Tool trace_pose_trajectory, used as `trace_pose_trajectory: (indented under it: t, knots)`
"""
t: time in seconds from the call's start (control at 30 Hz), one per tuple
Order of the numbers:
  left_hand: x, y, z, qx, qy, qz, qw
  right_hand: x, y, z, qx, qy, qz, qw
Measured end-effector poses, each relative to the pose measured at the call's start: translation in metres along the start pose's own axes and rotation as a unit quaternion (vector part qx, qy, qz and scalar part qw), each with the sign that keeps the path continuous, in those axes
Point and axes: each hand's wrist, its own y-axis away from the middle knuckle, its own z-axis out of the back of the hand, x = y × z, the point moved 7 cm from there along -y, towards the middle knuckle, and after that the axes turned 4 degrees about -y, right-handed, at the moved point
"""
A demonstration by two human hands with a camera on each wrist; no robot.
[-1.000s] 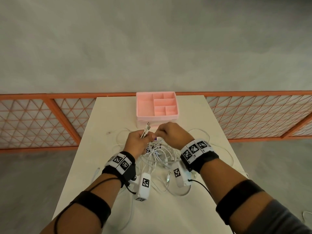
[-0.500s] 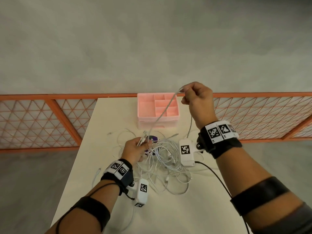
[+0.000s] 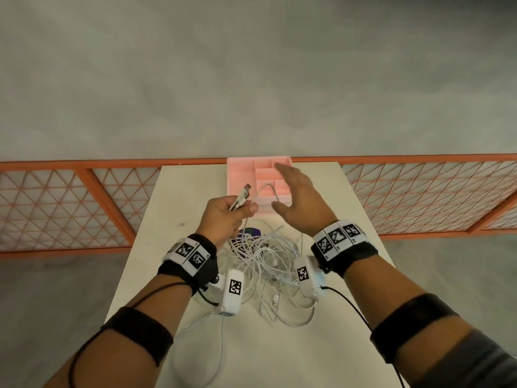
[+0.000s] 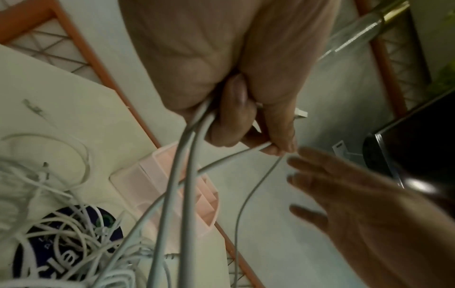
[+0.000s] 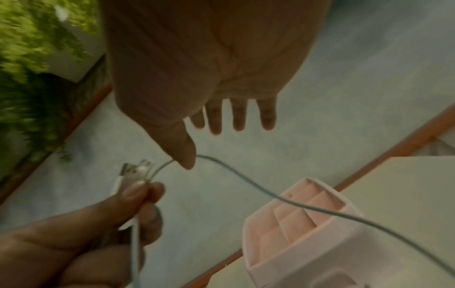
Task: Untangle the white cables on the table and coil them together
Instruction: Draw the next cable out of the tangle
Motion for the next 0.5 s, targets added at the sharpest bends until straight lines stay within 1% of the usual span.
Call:
trace_pose_trajectory:
  t: [0.03,0.07,0.13,0.2,0.23,0.3,0.4,0.5]
  knots:
    - [0.002,0.001,-0.003,0.005,-0.010,0.001,1.000,0.008,-0.003,-0.009,0.040,0.008,0.025,0.999]
    - [0.006,0.002,-0.005,0.009,-0.014,0.005,1.000,0.013,-0.005,-0.017,0.079,0.019,0.034,0.996]
    - [0.012,0.004,-0.005,0.014,-0.010,0.015,1.000,0.017,-0.005,-0.025,0.132,0.019,0.021,0.991]
    - [0.019,0.008,-0.004,0.026,-0.003,0.028,0.999,0.017,-0.004,-0.025,0.154,-0.009,0.003,0.988]
    - [0.024,0.011,-0.005,0.032,-0.002,0.033,0.999,0.019,-0.005,-0.023,0.154,-0.033,-0.004,0.988]
    - [0.036,0.015,-0.005,0.033,-0.002,0.047,0.998,0.023,-0.008,-0.011,0.115,-0.097,-0.013,0.989]
    - [0.056,0.022,-0.002,0.012,0.007,0.075,0.997,0.026,-0.019,0.017,0.005,-0.160,-0.023,0.987]
    - [0.066,0.027,-0.002,0.010,0.026,0.098,0.995,0.015,-0.024,0.038,-0.085,-0.206,-0.045,0.974]
